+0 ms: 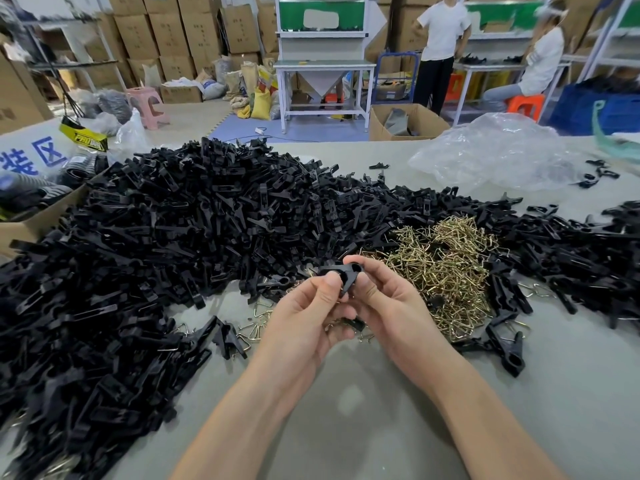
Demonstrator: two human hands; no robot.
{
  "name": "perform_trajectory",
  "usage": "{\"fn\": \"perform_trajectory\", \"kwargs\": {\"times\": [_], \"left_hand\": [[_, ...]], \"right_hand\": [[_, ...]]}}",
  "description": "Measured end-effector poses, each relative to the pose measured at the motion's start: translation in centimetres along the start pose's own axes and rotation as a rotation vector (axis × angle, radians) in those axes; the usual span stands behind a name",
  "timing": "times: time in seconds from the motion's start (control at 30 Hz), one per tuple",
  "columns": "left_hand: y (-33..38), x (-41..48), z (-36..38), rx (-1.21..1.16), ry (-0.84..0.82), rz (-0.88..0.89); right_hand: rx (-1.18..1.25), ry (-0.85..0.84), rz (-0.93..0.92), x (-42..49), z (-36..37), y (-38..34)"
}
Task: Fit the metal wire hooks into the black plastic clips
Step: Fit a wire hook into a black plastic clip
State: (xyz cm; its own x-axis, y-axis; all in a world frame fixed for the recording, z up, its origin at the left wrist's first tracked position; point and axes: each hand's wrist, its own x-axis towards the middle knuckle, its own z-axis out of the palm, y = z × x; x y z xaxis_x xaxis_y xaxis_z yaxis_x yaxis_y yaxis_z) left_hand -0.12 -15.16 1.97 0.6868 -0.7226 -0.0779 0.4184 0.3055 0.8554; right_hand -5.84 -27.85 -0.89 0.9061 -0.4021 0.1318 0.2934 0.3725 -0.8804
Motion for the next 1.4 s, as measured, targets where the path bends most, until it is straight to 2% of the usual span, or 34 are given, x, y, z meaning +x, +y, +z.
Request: {"fn": "perform_trajectory", "kwargs": {"times": [0.17,0.27,0.4,0.6,0.97,1.13,1.4], "left_hand": [[0.5,-0.3,-0.1,-0.049,-0.019,-0.012],[0.7,-0.5,-0.4,-0.011,-0.103,-0.027],[0.4,-0.6,-0.2,-0.150,-0.207,-0.052],[0.3,-0.3,-0.7,-0.270,-0.210,-0.080],[0.2,0.0,-1.2,-0.312,-0.211,-0.141],[-0.2,0.1,-1.1,-0.348,-0.154,-0.158],[0.2,0.7,-1.6,-0.467,-0.178,-0.212]], "right_hand": [[-0.114,0.007,-0.007,-0.1,0.1,-0.2],[-0.212,0.022,-0.006,-0.3,0.0,-0.4],[-0.256,-0.003,0.014,-0.6,0.2,-0.2],[-0.215,0.031,0.022,-0.7,0.4,-0.7],[-0.268,0.037,0.005,-0.8,-0.2,-1.1],[-0.273,0.068,-0.001,-0.8,-0.1,-1.3],[-0.250,0.003,0.042,-0.5,-0.3,-0.8]]}}
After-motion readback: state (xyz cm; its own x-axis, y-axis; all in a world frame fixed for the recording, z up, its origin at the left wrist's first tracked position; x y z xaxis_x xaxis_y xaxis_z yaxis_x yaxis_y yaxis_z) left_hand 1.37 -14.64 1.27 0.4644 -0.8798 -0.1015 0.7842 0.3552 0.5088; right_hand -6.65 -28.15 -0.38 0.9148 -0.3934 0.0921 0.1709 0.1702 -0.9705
